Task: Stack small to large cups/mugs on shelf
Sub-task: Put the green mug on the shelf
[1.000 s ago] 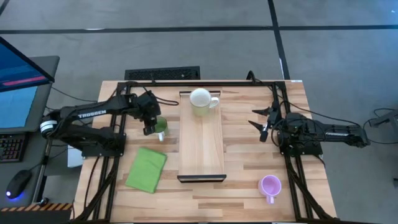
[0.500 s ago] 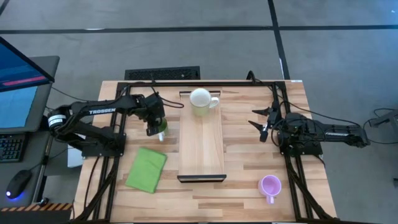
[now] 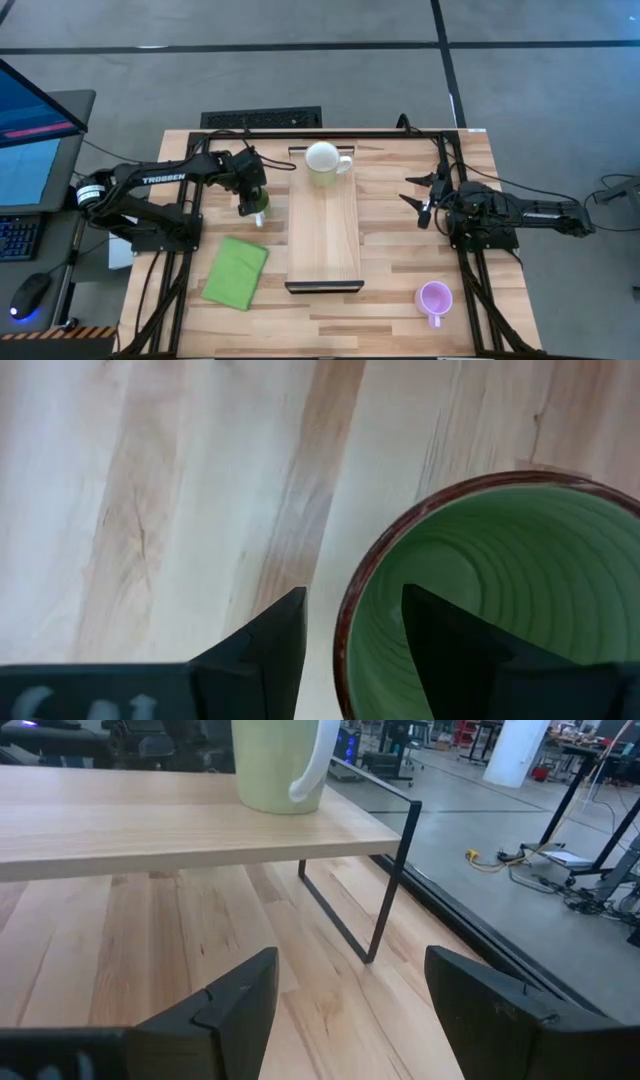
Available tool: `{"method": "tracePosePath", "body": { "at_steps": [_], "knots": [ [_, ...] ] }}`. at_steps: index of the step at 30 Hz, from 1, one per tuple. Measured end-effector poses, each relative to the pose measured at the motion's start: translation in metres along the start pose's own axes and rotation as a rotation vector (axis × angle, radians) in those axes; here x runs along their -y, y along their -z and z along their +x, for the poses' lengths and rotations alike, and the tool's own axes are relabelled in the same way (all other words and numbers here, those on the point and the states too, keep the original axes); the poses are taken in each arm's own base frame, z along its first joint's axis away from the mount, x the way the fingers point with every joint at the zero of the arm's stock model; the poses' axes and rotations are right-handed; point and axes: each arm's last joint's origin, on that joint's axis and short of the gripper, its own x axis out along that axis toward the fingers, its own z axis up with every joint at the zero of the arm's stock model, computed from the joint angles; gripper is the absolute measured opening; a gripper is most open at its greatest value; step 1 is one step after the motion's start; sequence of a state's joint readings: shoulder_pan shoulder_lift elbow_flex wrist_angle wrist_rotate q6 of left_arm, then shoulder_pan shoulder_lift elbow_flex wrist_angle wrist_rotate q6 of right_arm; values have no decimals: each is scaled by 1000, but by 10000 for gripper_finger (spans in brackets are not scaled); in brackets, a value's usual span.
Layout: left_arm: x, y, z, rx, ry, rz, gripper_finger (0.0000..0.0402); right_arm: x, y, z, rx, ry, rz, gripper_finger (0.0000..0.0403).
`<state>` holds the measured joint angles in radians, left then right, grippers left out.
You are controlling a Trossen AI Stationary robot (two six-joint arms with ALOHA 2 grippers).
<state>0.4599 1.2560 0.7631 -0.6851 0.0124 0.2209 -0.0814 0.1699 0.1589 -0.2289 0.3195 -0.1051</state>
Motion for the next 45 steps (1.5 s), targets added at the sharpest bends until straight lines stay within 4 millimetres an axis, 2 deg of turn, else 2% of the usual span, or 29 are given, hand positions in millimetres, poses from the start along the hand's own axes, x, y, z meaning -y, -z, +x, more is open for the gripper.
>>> {"method": "tracePosePath", "body": {
  "at_steps": [14,22,39,42,45],
  "knots": [
    [0,0,0,4,-2,-7,158,0,0,0,1,0,1,276],
    [0,0,0,1,-4,-117,158,0,0,0,1,0,0,276],
    [-1,0,0,-9,-26,-113,157,0,0,0,2,1,1,276],
    [-1,0,0,-9,-26,-113,147,0,0,0,1,0,1,276],
    [-1,0,0,-9,-26,-113,120,0,0,0,1,0,1,276]
  ]
}}
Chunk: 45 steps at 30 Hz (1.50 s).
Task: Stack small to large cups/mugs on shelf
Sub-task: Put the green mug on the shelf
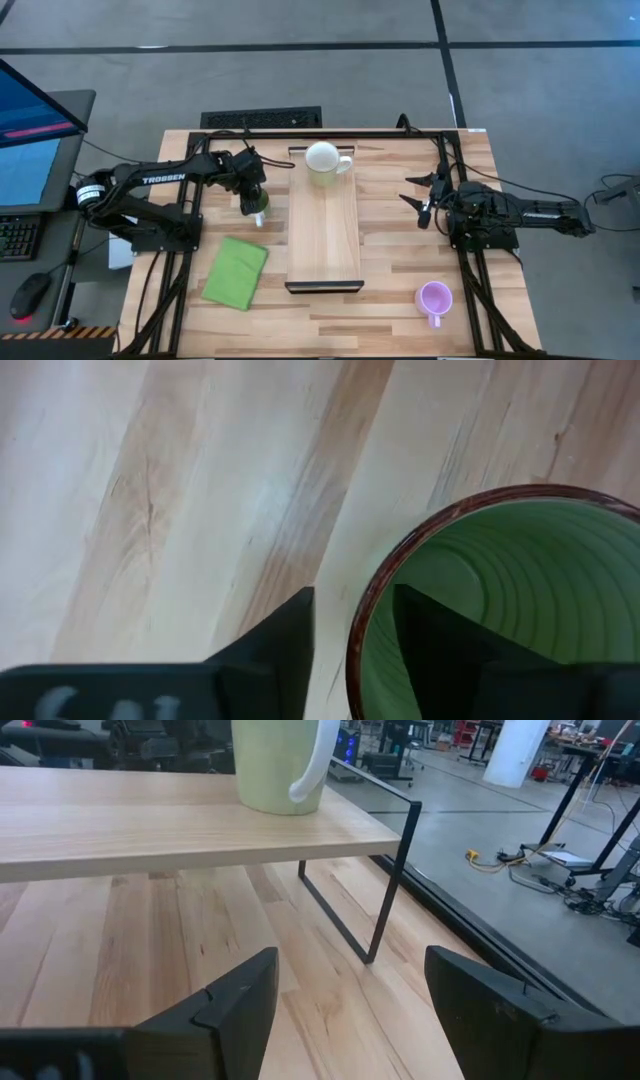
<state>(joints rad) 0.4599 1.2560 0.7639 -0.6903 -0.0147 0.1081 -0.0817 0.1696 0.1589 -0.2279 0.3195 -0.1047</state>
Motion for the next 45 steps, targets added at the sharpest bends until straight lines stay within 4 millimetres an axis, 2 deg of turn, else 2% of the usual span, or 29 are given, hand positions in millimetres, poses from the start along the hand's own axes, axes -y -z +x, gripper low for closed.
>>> {"method": "tracePosePath", "body": {
  "at_steps": [8,10,15,34,38,45],
  "knots": [
    [0,0,0,-1,3,21,21,0,0,0,0,0,0,276],
    [0,0,0,3,11,67,11,0,0,0,0,0,0,276],
    [1,-1,0,12,36,160,16,0,0,0,0,0,0,276],
    [1,-1,-1,6,35,115,9,0,0,0,-2,0,-1,276],
    [0,-6,-8,-3,37,107,6,0,1,0,-5,0,-2,276],
    [-2,-20,-33,-7,36,70,6,0,3,0,-34,-4,-12,276]
  ]
}}
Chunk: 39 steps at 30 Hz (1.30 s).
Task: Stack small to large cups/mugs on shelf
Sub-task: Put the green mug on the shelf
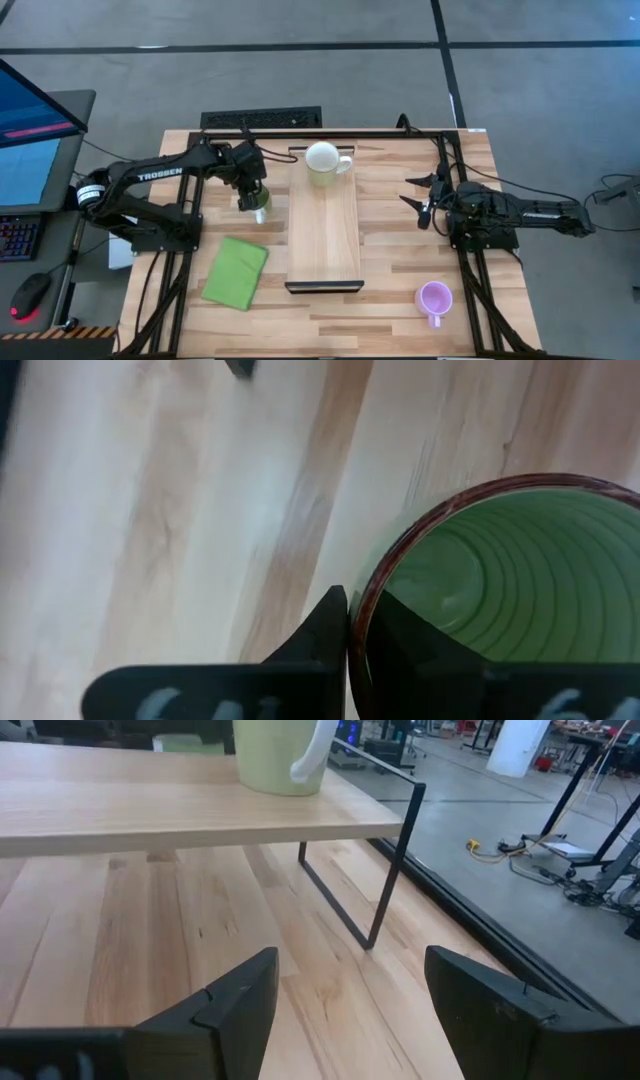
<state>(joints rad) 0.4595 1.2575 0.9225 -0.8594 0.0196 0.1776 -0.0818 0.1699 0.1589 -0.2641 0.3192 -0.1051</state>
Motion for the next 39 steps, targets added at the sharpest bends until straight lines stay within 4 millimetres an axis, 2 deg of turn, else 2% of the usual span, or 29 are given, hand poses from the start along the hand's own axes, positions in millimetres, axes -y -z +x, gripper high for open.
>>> {"method": "tracePosePath", "body": {
  "at_steps": [7,14,20,25,39],
  "knots": [
    [-2,-17,-44,-2,-1,-84,6,0,0,0,0,0,0,276],
    [0,-25,-93,-21,5,-288,6,0,2,0,-21,-2,-7,276],
    [8,-35,-121,64,39,-377,6,0,2,0,-20,-2,-7,276],
    [21,-41,-133,109,82,-436,6,0,2,0,-20,-2,-24,276],
    [73,-50,-139,211,156,-536,6,0,2,0,-19,-6,-42,276]
  ]
}}
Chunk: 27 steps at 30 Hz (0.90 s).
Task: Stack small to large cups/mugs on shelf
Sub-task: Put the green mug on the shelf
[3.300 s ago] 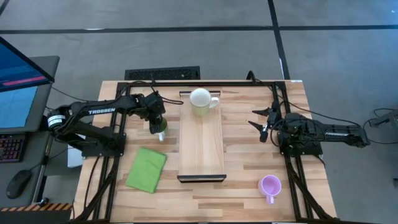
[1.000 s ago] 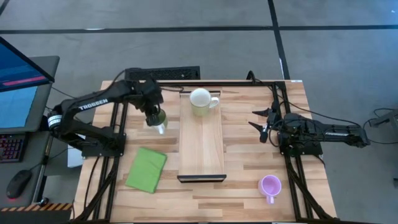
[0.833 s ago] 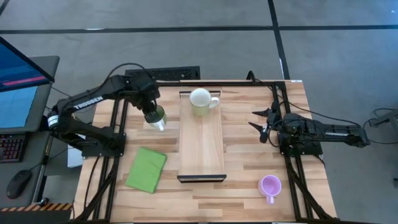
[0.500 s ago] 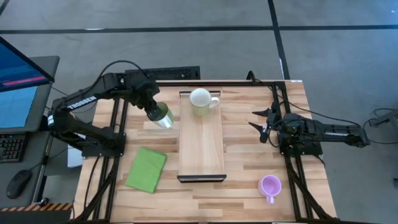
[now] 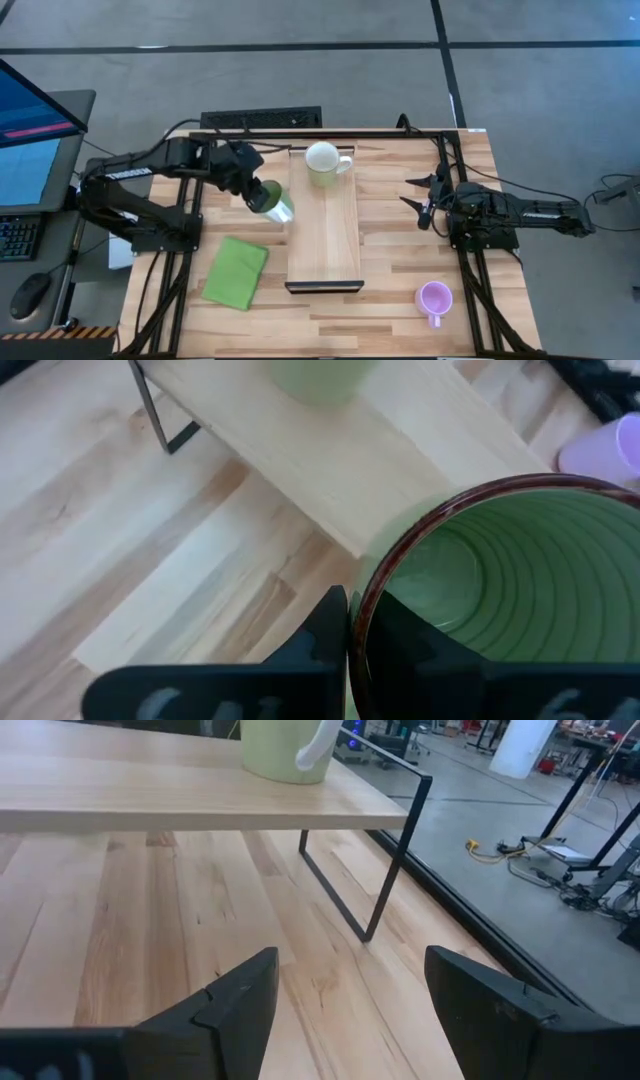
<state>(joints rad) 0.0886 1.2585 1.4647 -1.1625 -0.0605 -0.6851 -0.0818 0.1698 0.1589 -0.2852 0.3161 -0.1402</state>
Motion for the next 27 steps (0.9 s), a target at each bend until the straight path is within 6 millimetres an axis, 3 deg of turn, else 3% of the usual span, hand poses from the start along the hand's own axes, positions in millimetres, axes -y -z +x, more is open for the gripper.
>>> {"method": "tracePosePath", "body": {
  "at_steps": [6,19,27],
  "knots": [
    [20,1,3,12,-17,-9,6,-1,4,0,-35,-5,-13,276],
    [84,-43,14,-56,-157,39,5,-1,8,0,-78,-10,33,276],
    [101,-58,32,-64,-209,-25,5,-1,8,0,-78,-9,62,276]
  ]
}}
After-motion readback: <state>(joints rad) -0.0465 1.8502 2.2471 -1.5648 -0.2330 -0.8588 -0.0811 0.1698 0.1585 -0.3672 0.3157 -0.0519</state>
